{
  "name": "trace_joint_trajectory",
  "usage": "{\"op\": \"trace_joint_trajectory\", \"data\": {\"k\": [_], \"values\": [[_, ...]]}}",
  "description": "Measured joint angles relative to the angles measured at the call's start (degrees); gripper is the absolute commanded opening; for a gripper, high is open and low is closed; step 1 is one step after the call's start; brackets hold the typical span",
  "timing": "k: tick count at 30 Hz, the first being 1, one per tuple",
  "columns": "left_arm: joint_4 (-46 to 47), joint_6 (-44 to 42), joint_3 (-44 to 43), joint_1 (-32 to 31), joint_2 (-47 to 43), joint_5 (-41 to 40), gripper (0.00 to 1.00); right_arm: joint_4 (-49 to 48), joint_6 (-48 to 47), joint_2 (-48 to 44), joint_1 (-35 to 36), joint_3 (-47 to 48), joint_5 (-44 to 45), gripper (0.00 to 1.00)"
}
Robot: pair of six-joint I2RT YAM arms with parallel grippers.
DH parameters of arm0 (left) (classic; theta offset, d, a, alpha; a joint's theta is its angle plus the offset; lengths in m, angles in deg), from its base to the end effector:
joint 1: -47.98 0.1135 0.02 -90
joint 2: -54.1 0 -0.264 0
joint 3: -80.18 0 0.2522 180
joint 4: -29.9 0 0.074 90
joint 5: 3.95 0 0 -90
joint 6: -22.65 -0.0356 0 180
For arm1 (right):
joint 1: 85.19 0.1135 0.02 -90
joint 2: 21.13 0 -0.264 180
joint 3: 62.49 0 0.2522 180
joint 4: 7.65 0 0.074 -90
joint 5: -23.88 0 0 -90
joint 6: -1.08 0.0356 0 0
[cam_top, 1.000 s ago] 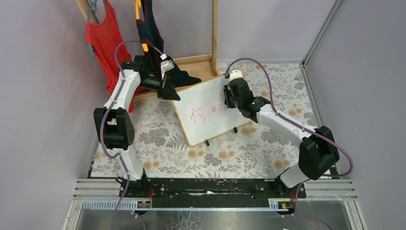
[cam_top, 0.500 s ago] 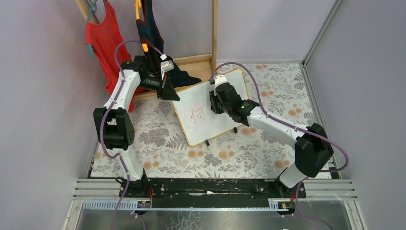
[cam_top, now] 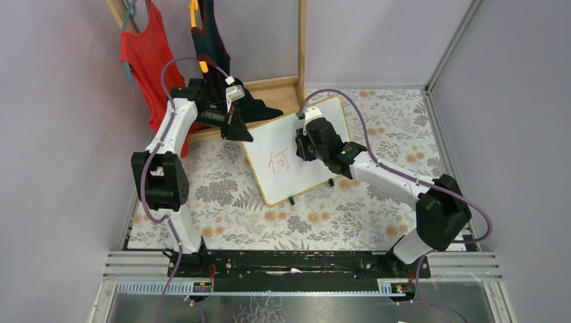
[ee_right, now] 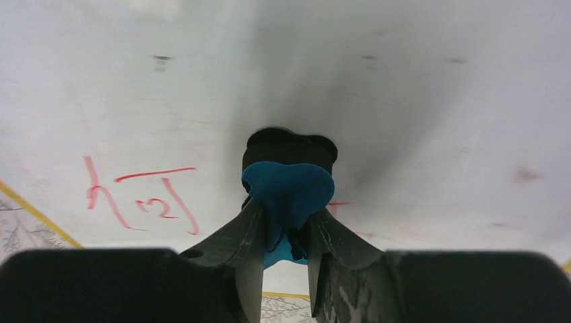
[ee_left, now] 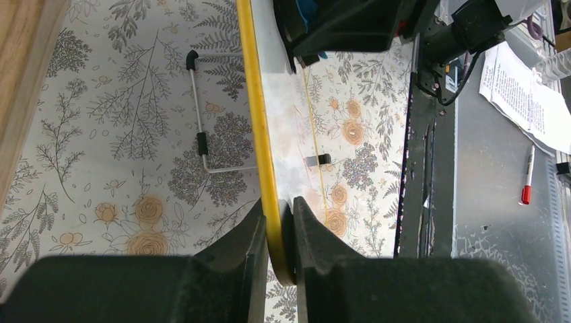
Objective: Erase the whiteboard
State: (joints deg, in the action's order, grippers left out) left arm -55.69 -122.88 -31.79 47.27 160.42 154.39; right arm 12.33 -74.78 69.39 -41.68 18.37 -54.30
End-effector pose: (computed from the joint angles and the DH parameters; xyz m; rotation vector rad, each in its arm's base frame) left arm 0.3599 -0.0375 0.3059 1.1341 1.8478 -1.2165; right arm 0.2702 0.2464 0.2813 -0.4095 2.0604 0.3978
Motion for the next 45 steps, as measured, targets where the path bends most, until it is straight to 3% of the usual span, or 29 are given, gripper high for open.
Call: {"op": "trace_joint_trajectory", "data": {"k": [9,17,30,38,45], "values": [[0.0,0.0,0.1,0.0,-0.1,0.0,0.00,-0.7,-0.1,-4.8,-8.2,-6.4,0.1,0.00],[0.1,0.1,0.4,0.0,-0.4,0.0,0.00,-1.0,0.1,-4.6,-7.4,-6.5,-0.2,0.00],[0.3,0.4,0.9,0.2,-0.9,-0.4,0.00,0.5,1.4,0.4,2.6,-1.7,3.9,0.00],[0.4,0.4,1.0,0.2,-1.0,-0.4,0.00,1.1,1.6,0.5,2.1,-1.5,4.6,0.00],[0.7,0.4,1.3,0.2,-1.1,-0.4,0.00,-1.4,2.3,-3.9,-3.6,-7.1,0.5,0.00]]}}
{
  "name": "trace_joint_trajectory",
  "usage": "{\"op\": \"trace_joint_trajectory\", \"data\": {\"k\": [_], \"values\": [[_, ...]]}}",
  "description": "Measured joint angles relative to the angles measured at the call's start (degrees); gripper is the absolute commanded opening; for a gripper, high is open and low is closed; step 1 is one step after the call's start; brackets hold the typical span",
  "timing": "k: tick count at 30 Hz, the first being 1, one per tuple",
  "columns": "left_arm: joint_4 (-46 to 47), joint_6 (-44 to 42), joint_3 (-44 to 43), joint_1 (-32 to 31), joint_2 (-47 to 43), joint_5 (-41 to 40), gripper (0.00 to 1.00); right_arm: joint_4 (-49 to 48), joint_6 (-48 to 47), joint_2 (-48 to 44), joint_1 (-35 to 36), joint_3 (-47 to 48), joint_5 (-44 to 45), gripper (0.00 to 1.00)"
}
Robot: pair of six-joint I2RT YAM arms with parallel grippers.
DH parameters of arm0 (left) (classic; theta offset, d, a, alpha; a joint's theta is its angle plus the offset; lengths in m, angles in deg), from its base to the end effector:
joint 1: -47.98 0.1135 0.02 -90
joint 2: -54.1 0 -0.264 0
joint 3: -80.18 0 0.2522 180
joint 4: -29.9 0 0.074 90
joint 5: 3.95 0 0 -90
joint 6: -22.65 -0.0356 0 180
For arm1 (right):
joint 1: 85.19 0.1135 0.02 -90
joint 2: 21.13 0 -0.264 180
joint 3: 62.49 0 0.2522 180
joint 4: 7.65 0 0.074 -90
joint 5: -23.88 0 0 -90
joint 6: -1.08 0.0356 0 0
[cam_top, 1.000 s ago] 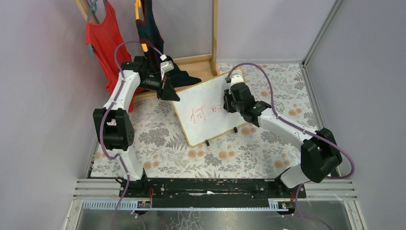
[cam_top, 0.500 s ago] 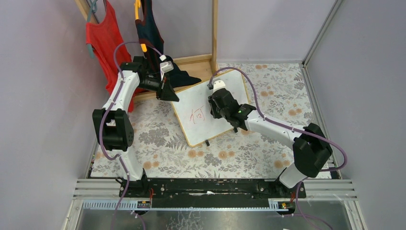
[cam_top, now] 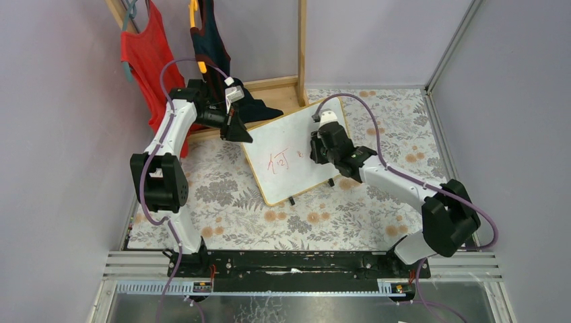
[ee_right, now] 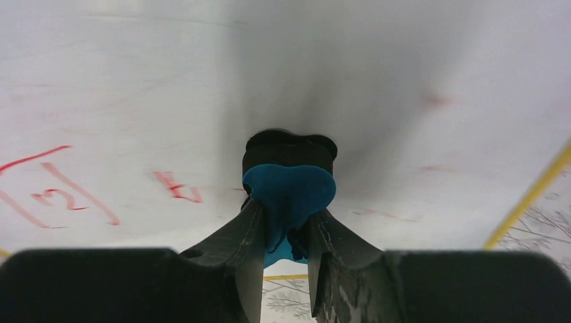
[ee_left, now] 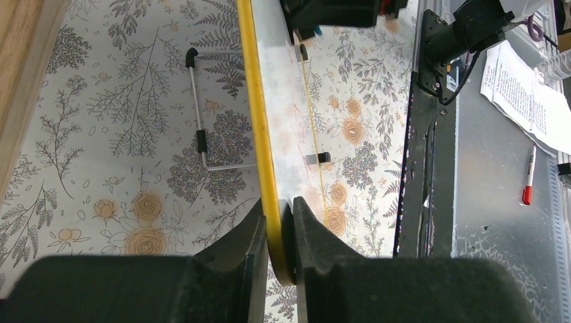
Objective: Erase the whiteboard
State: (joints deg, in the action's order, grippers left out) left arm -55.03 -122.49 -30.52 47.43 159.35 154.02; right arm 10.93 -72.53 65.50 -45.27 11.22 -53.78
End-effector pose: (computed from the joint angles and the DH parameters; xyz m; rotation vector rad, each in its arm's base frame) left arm 0.3561 -0.0364 0.3063 1.1312 1.8535 -1.2068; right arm 0.2680 0.2143 0.2638 -0.3071 2.1049 0.3587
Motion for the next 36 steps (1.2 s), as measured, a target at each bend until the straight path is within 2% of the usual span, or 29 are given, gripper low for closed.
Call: {"op": "trace_joint_trajectory", "data": {"k": [4,12,27,36], "values": [[0.0,0.0,0.0,0.0,0.0,0.0,0.00,0.7,-0.4,-1.5,-3.0,-1.6,0.8,0.00],[0.0,0.0,0.3,0.0,-0.2,0.1,0.00,1.2,-0.4,-2.0,-3.1,-1.6,1.1,0.00],[0.0,0.0,0.3,0.0,-0.2,0.0,0.00,2.9,1.9,5.3,8.3,6.3,3.2,0.00],[0.1,0.0,0.5,0.2,-0.2,0.0,0.00,3.5,1.8,5.6,8.7,6.8,3.8,0.00]]}}
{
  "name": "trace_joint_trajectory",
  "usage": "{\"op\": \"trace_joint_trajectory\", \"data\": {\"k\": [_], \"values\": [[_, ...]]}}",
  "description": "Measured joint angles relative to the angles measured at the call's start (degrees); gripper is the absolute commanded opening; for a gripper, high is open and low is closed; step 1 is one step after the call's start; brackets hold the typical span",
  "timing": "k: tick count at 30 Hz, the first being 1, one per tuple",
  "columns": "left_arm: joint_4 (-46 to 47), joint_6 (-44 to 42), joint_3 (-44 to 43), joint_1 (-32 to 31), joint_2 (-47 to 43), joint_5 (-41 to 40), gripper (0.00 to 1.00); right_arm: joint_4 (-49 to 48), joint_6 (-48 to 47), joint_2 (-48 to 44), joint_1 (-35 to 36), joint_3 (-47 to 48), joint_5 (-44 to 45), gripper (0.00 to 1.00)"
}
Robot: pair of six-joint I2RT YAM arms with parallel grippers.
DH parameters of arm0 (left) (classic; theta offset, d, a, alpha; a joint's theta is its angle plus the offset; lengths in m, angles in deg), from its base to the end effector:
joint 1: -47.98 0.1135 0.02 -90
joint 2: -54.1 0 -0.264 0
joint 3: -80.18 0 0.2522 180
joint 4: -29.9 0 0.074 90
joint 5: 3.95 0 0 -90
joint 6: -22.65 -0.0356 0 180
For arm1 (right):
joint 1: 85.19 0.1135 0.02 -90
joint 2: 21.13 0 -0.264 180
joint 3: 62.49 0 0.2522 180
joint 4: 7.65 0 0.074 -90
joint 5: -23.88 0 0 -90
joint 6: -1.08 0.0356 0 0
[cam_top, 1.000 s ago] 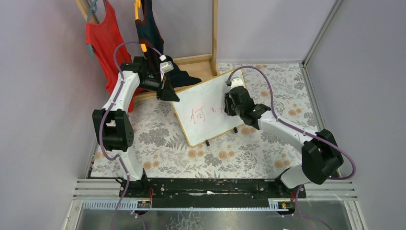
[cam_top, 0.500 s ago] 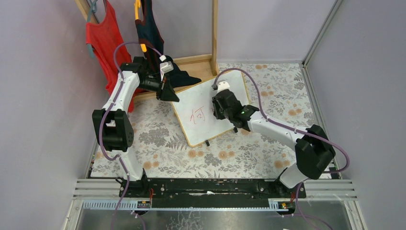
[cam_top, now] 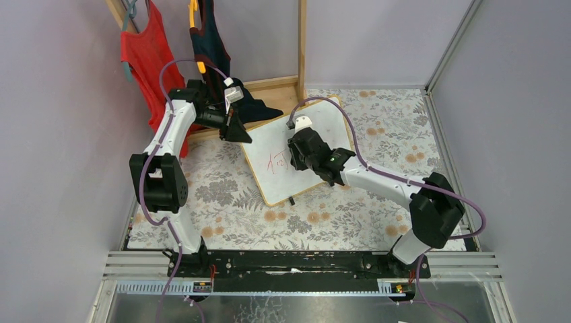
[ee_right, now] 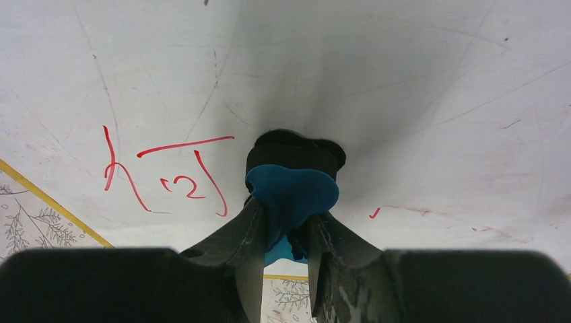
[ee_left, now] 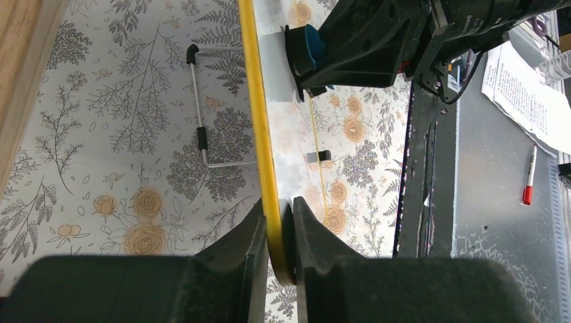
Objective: Erase the whiteboard
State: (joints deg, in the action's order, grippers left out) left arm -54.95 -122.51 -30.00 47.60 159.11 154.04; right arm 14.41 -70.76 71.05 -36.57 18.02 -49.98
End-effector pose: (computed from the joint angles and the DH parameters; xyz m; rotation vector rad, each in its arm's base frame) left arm 0.3550 -0.0354 0.3053 1.1268 1.8566 -1.2080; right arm 0.2500 0.2688 0.2662 -0.4077 2.1184 0.3784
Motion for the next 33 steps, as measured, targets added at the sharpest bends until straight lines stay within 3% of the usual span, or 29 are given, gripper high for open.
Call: {"op": "trace_joint_trajectory", "data": {"k": [17,25,33], "values": [[-0.2,0.0,0.3,-0.6,-0.3,0.1,0.00,-1.4,-0.2,-12.7,-11.6,-13.2,0.4,0.00],[-0.2,0.0,0.5,-0.7,-0.5,0.1,0.00,-2.8,0.3,-11.5,-10.1,-13.1,-1.5,0.00],[-0.2,0.0,0.6,-0.7,-0.6,0.1,0.00,-3.5,0.8,-5.1,-1.1,-8.0,-1.6,0.00]]}}
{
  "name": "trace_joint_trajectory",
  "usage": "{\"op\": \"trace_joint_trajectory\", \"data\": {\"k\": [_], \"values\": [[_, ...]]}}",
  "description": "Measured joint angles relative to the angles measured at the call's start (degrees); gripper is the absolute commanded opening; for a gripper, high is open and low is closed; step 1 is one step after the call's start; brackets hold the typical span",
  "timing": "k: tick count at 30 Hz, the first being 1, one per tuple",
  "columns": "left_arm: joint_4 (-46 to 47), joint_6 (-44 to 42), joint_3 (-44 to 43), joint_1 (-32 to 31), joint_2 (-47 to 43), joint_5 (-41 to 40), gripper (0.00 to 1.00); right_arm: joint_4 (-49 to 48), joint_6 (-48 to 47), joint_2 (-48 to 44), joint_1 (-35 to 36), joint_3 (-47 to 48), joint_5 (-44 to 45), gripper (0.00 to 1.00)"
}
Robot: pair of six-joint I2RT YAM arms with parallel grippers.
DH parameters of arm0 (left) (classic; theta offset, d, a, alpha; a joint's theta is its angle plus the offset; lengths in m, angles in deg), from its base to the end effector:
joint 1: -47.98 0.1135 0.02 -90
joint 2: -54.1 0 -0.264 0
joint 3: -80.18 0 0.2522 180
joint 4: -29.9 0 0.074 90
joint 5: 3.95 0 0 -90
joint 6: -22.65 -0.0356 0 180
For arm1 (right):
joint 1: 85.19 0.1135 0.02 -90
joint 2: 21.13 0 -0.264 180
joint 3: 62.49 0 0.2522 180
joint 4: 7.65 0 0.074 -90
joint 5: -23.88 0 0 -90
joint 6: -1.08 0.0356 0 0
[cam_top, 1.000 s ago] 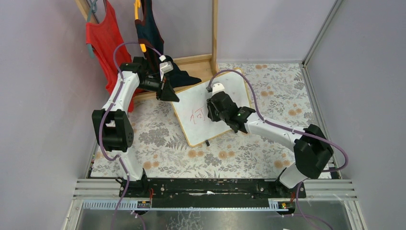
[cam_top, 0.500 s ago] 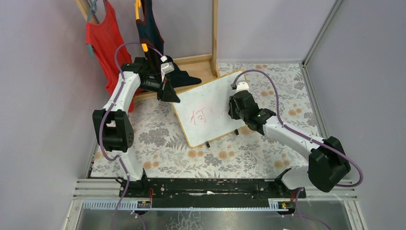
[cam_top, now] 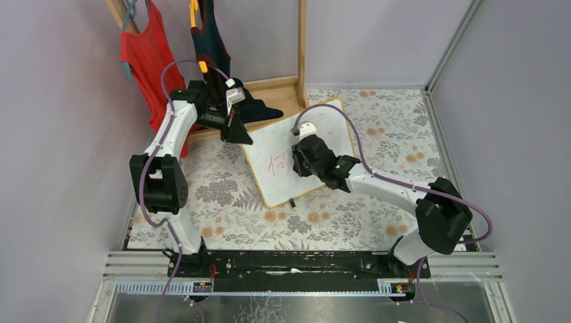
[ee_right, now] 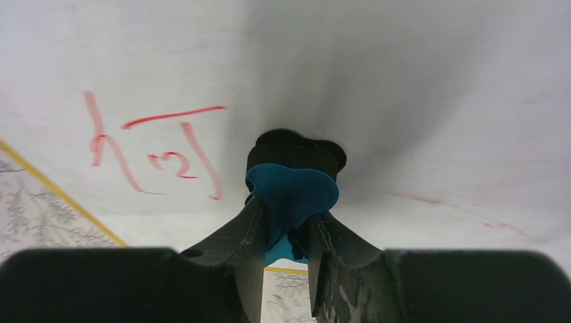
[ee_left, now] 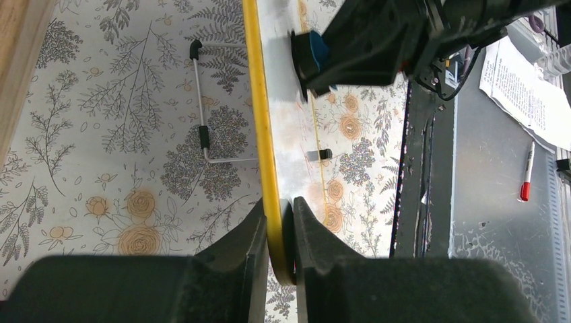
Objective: Erase the whiteboard
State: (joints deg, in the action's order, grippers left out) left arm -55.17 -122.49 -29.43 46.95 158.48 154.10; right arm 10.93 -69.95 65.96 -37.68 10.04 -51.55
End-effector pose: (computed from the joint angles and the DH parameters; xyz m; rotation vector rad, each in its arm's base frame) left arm 0.3515 -0.0393 0.3063 1.1370 1.8540 -1.2176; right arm 0.2373 0.2458 0.2545 -0.3859 2.1212 0.4083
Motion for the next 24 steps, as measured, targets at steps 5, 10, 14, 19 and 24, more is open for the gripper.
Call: {"op": "trace_joint_trajectory", "data": {"k": [5,10,14,19,24], "values": [[0.1,0.0,0.0,0.0,-0.1,-0.1,0.00,-0.7,0.6,2.6,3.4,2.4,0.2,0.00],[0.2,0.0,0.2,0.0,-0.3,-0.1,0.00,-0.7,0.9,2.6,3.3,2.3,0.9,0.00],[0.2,0.0,0.3,0.0,-0.4,-0.1,0.00,-2.1,1.2,0.6,1.2,-0.2,-0.8,0.00],[0.3,0.0,0.5,0.0,-0.5,-0.1,0.00,-2.3,0.9,-4.2,-6.1,-5.3,-1.9,0.00],[0.2,0.0,0.6,0.0,-0.5,-0.1,0.00,-1.2,-0.3,-6.4,-11.1,-6.6,-1.6,0.00]]}}
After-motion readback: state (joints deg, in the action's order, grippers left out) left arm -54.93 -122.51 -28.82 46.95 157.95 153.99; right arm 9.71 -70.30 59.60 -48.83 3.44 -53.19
